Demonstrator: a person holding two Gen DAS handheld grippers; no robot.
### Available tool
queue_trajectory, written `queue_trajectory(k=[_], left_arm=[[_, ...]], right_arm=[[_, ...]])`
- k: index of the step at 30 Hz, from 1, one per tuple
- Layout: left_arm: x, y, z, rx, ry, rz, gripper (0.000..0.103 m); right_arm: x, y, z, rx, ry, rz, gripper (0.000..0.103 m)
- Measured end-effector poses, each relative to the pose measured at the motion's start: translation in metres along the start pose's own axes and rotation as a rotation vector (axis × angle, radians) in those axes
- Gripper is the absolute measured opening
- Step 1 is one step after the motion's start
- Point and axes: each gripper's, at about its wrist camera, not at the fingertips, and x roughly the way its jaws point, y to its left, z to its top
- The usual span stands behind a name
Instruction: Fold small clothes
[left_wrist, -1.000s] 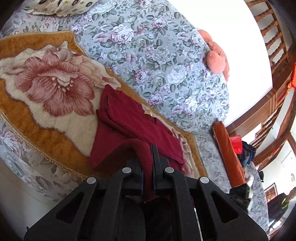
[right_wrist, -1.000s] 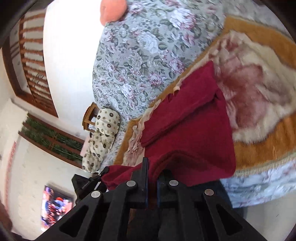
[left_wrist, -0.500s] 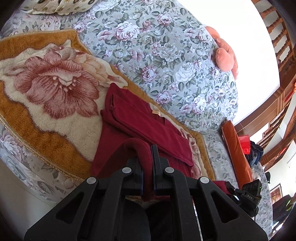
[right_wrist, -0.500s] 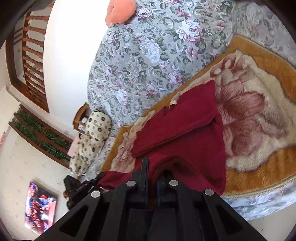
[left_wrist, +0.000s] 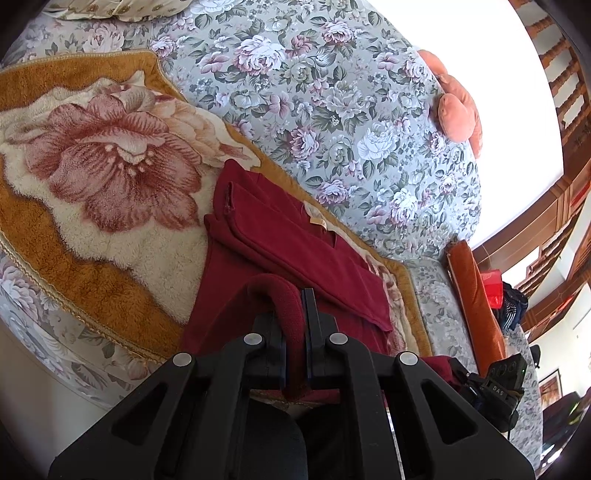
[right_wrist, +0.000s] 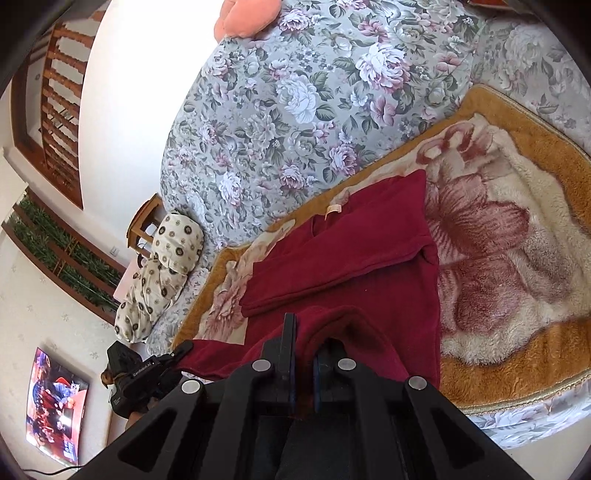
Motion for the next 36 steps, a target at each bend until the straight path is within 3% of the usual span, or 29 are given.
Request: queue_trajectory(k=[27, 36], left_arm=[[0.009, 0.001, 0.003, -0.01, 0.011, 0.003, 0.005], [0.035, 0.013, 0.031, -0.019, 0.007, 0.042, 0.005]], right_arm=[[0.006, -0.009, 0.007, 0.015, -0.009, -0.02, 0.006], [0.025, -0.009, 0.027, 0.003, -0.048, -0.015, 0.006]])
